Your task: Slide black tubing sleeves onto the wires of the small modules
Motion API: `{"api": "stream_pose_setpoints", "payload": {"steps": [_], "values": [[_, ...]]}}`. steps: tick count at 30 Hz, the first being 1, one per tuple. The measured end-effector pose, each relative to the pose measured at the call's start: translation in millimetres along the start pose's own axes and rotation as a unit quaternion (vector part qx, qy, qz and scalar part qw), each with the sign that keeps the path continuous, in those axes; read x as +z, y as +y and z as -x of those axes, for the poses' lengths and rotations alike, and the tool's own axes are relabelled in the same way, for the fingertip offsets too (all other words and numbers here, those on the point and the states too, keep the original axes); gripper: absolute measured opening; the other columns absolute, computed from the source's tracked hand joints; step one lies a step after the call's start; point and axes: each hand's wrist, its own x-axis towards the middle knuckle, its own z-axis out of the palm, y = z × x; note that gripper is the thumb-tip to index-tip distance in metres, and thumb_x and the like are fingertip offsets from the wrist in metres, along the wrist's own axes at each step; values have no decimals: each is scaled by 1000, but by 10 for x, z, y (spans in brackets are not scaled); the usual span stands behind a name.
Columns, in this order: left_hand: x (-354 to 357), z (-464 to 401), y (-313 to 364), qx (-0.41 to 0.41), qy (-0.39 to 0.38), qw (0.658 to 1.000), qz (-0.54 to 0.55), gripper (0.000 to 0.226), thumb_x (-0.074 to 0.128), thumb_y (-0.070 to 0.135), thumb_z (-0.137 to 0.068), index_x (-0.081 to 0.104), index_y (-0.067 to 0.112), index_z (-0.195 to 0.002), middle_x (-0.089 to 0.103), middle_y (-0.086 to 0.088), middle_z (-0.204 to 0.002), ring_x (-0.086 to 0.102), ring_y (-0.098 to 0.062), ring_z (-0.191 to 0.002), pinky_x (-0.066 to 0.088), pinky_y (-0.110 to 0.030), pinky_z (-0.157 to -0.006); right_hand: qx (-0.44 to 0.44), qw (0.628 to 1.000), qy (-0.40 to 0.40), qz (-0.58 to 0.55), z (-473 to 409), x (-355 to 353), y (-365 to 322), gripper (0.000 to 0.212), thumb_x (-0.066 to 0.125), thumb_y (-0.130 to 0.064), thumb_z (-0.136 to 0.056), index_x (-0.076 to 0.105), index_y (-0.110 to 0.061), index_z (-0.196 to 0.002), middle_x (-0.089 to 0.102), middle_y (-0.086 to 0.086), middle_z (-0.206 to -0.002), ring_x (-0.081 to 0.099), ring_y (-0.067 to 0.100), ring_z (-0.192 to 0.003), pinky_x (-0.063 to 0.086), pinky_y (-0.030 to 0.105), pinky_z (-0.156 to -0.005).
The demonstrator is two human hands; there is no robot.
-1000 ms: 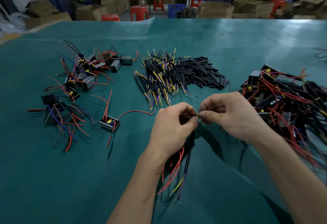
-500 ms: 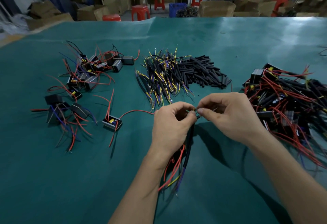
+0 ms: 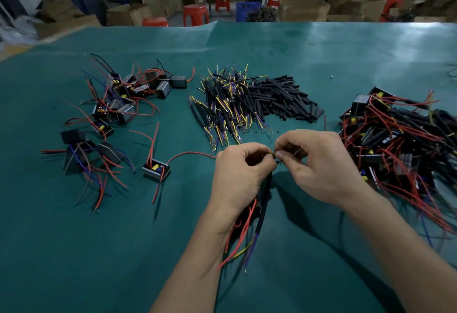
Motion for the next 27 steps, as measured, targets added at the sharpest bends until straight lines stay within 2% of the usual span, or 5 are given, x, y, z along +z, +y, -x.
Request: {"api": "stream_pose_setpoints", "payload": {"steps": [4,9,18,24,27], "values": [[-8,-5,-5,-5,2,1000,-4,16,68,29,-71,78,19,-78,66,13,-60,54,3,-56,48,-20,-62,31,999,-2,-12,0,19,12,14,73,-8,-85,68,-19,-79,64,-8,-68,61,13,-66,53,36,-65],[-10,-4,2,-10,-16,1000,9,15,67,26,-71,76,16,-76,64,9,-58,52,1,-54,47,-22,-59,99,994,-14,-51,-1,38,19,21,74,-7,-85,67,-23,-74,62,-11,-60,56,4,-57,43,16,-60],[-6,-5,-20,-11,-19,1000,10,16,66,28,-74,75,15,-75,66,6,-60,54,-5,-55,50,-28,-62,148,983,-15,-111,-14,26,-19,19,75,-6,-85,69,-20,-73,69,-4,-64,61,10,-57,54,30,-63],[-27,-1,-12,-42,-19,998,36,10,66,24,-77,74,19,-76,75,1,-70,72,-17,-69,58,-36,-72,49,999,-1,-17,-5,15,-95,16,72,-9,-88,65,-21,-82,65,-11,-70,62,9,-67,51,25,-65],[-15,-4,-12,-46,-2,998,37,11,68,13,-85,72,20,-77,76,0,-71,75,-20,-73,61,-39,-75,92,995,4,-34,-11,35,-57,16,73,-9,-88,66,-21,-80,67,-11,-72,63,8,-69,51,23,-67]]}}
